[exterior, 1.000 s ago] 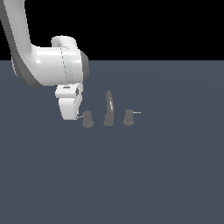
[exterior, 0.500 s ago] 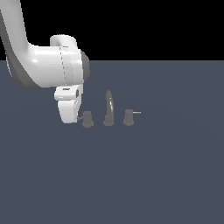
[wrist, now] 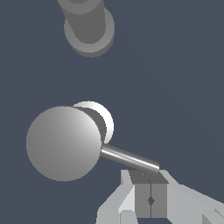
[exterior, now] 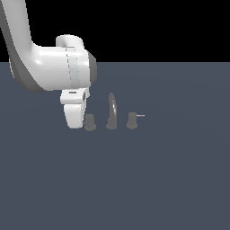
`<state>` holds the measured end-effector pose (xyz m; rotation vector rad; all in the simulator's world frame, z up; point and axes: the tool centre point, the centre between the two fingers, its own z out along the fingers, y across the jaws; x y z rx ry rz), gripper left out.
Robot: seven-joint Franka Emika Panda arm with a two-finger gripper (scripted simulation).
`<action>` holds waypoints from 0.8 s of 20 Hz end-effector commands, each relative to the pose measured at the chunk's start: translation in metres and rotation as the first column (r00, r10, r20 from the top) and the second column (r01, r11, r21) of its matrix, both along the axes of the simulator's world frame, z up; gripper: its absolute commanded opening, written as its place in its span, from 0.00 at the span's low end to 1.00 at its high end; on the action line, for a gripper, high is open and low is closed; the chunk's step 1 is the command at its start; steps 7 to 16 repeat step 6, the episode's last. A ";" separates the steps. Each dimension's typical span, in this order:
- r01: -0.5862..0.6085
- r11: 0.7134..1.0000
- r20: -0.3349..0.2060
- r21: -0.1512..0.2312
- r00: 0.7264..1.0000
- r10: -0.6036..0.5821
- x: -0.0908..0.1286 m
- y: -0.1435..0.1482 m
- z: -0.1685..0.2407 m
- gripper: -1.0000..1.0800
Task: Turn on the faucet by rotating a designated handle.
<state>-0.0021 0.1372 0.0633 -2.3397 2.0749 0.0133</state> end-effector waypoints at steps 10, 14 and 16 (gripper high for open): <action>0.043 0.999 -0.003 -0.016 0.999 -0.043 0.013 -0.061 0.000 0.00; 0.043 0.999 -0.003 -0.016 0.999 -0.043 0.013 -0.061 0.000 0.00; 0.043 0.999 -0.003 -0.016 0.999 -0.043 0.013 -0.061 0.000 0.00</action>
